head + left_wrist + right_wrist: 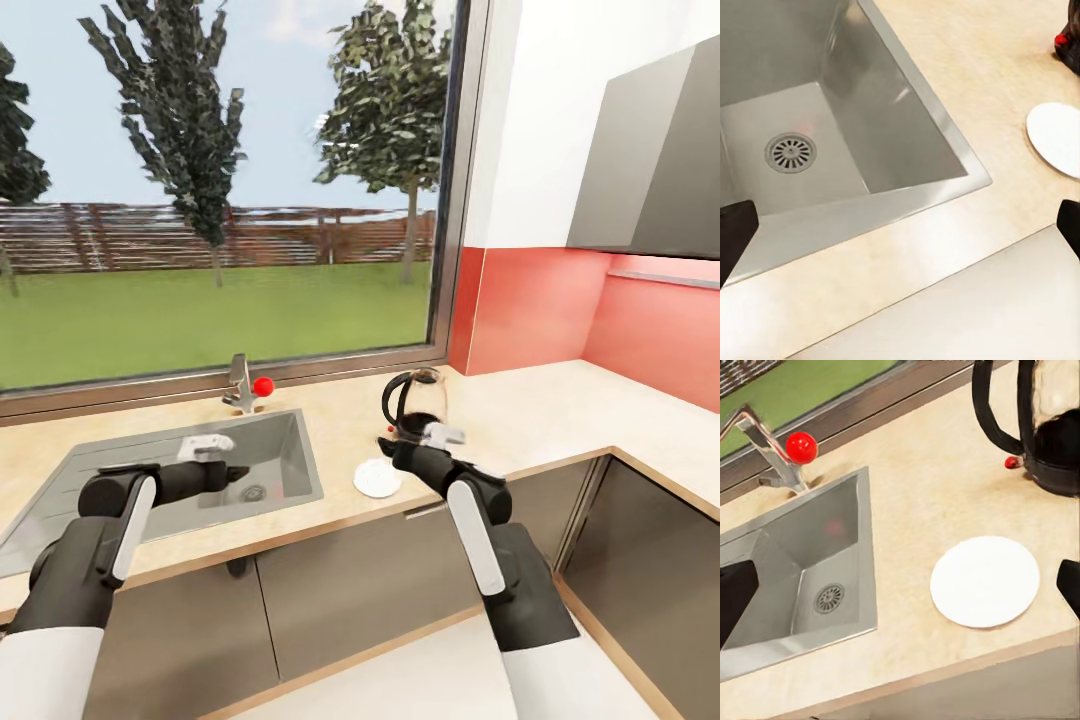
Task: Set up a coffee station on the kitchen countertop: keep the coffee maker on the countertop, move the bottle of coffee from the kitchen shelf to the counter next to the coffee maker, place a paper coffee filter on top of the coffee maker, put the saucer next to the coffee maker with the coffee cup on the saucer, and place the electric kettle next to the coffee maker.
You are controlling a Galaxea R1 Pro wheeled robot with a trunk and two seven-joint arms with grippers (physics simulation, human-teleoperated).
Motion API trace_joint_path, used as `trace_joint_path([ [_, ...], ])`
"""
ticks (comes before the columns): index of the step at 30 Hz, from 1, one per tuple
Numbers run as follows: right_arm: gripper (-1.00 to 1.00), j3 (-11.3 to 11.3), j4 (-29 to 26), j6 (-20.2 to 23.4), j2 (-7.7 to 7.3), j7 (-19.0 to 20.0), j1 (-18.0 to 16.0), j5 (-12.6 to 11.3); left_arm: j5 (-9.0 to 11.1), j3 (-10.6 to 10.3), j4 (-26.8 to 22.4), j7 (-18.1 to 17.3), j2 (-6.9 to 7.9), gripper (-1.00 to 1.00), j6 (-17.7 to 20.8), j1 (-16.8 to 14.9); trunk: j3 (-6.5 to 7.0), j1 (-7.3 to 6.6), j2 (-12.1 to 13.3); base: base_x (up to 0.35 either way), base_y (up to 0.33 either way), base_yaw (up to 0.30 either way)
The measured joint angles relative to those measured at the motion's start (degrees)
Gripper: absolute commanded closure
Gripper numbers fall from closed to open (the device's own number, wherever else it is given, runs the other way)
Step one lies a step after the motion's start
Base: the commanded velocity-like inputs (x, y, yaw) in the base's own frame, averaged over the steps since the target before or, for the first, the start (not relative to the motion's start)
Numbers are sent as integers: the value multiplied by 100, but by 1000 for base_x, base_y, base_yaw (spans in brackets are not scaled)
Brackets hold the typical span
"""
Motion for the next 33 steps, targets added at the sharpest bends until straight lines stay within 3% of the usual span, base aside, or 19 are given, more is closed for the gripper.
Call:
trace_joint_path([
  [2, -100, -187, 11, 14, -11, -10, -2, -16, -1, -34, -14, -72, 0, -100, 3, 12, 0, 0, 0, 0, 0, 0],
  [7, -100, -354, 34, 24, -33, -8, -4, -24, 20, -130, -11, -260, 0, -100, 8, 25, 0, 0, 0, 0, 0, 0],
  [11, -100, -369, 51, 87, -36, -7, 1, -16, 27, -146, 5, -535, 0, -100, 9, 26, 0, 0, 0, 0, 0, 0],
  [16, -100, -372, 61, 510, -31, -9, 5, -20, 12, -148, 22, -871, 1, -100, 8, 26, 0, 0, 0, 12, 0, 0],
  [22, -100, -372, 63, 796, -29, -13, 5, -22, 8, -154, 25, -947, -7, -100, 7, 34, 0, -3, -1, 220, 0, 0],
  [33, -100, -372, 386, 840, -28, -13, 21, -20, 3, -163, 200, -957, -50, -100, 7, 35, 0, -3, 0, 323, 0, -13],
])
